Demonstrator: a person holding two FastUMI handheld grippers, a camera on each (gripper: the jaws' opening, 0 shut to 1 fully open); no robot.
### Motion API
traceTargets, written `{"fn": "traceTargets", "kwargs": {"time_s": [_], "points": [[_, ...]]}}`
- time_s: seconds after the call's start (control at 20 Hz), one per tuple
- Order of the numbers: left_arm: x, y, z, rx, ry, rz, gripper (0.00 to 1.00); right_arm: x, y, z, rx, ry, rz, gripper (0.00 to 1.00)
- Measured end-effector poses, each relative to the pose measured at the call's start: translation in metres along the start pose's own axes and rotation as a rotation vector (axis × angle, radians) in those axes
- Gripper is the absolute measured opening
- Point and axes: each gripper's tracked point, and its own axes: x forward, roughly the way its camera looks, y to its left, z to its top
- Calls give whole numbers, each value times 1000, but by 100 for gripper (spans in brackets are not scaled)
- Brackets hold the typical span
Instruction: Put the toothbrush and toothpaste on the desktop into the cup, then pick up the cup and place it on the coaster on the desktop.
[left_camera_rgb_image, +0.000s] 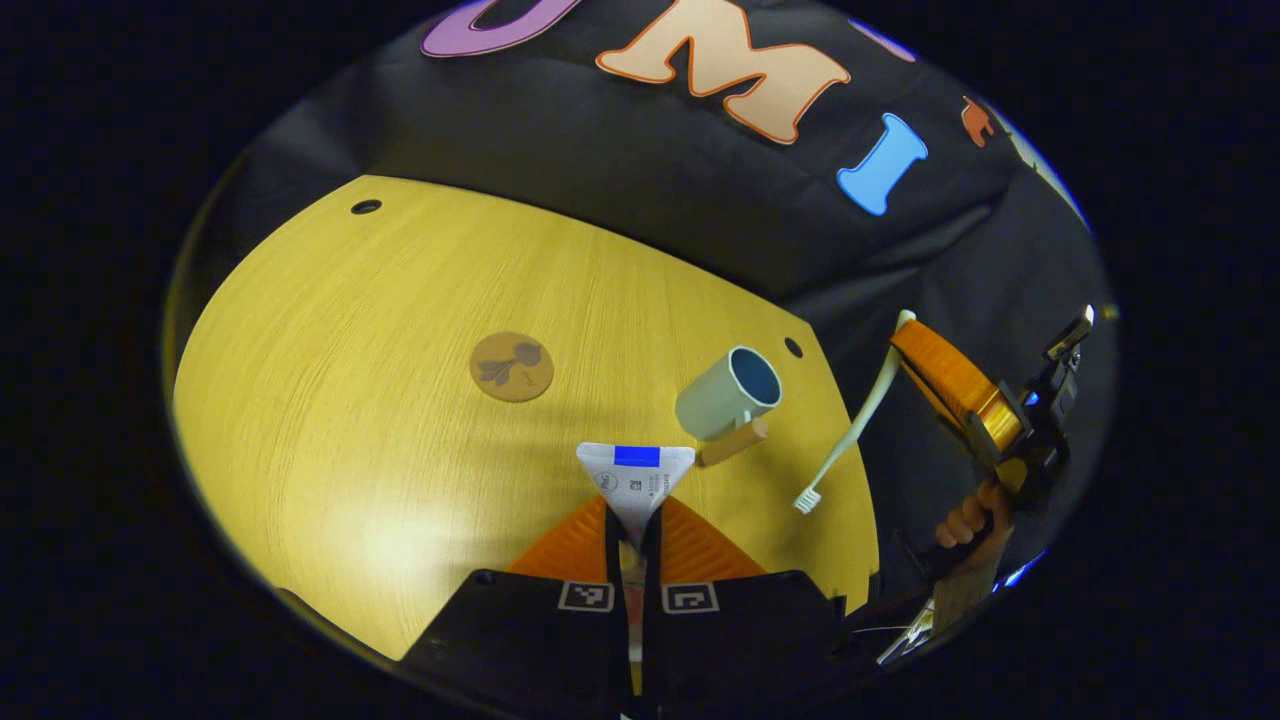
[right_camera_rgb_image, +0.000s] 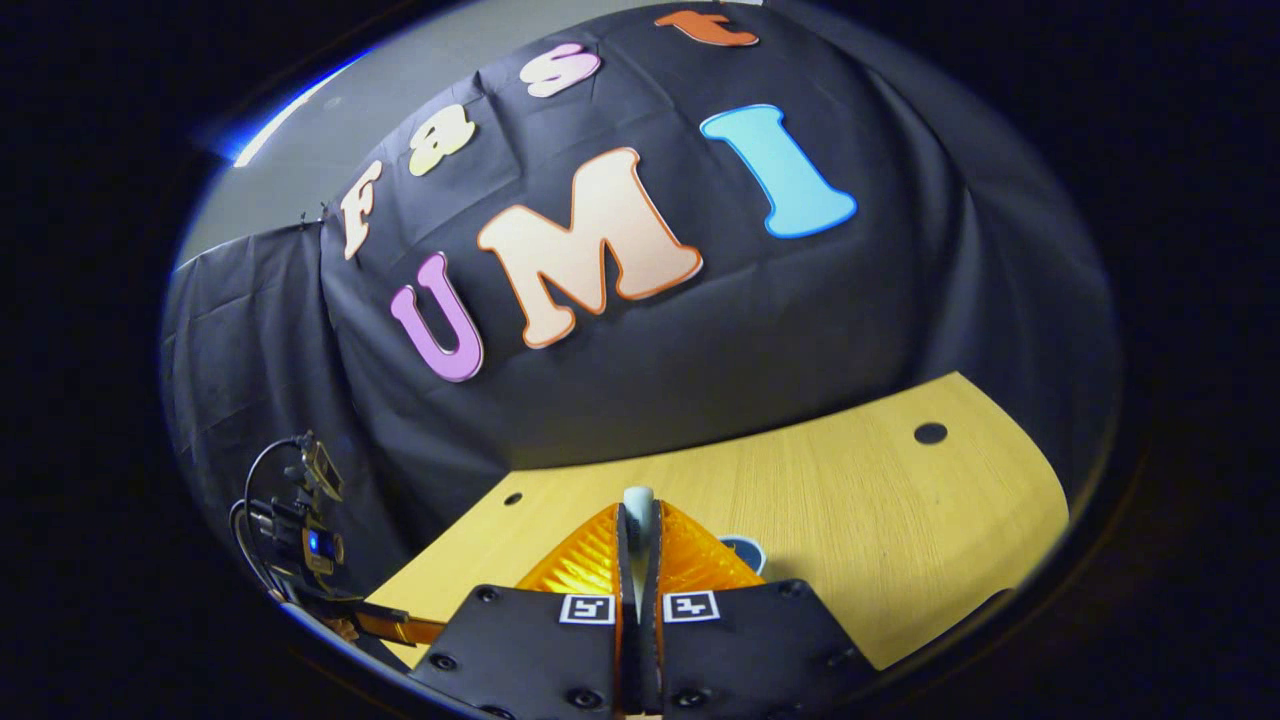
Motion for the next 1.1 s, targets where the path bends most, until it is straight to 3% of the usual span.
{"fn": "traceTargets", "kwargs": {"time_s": [0.2, 0.45, 0.65, 0.9, 1.1], "points": [[17, -6, 31, 45, -119, -33, 3, 28, -15, 34, -4, -125, -4, 3], [37, -19, 62, 60, -238, -103, 3, 58, -30, 44, -35, -229, 4, 3], [58, -36, 90, 59, -337, -169, 3, 73, -45, 22, -134, -240, -16, 3], [73, -50, 129, 95, -491, -179, 3, 71, -51, -16, -199, -199, -17, 3], [80, -71, 148, 102, -564, -229, 3, 71, -59, -28, -175, -193, -18, 4]]}}
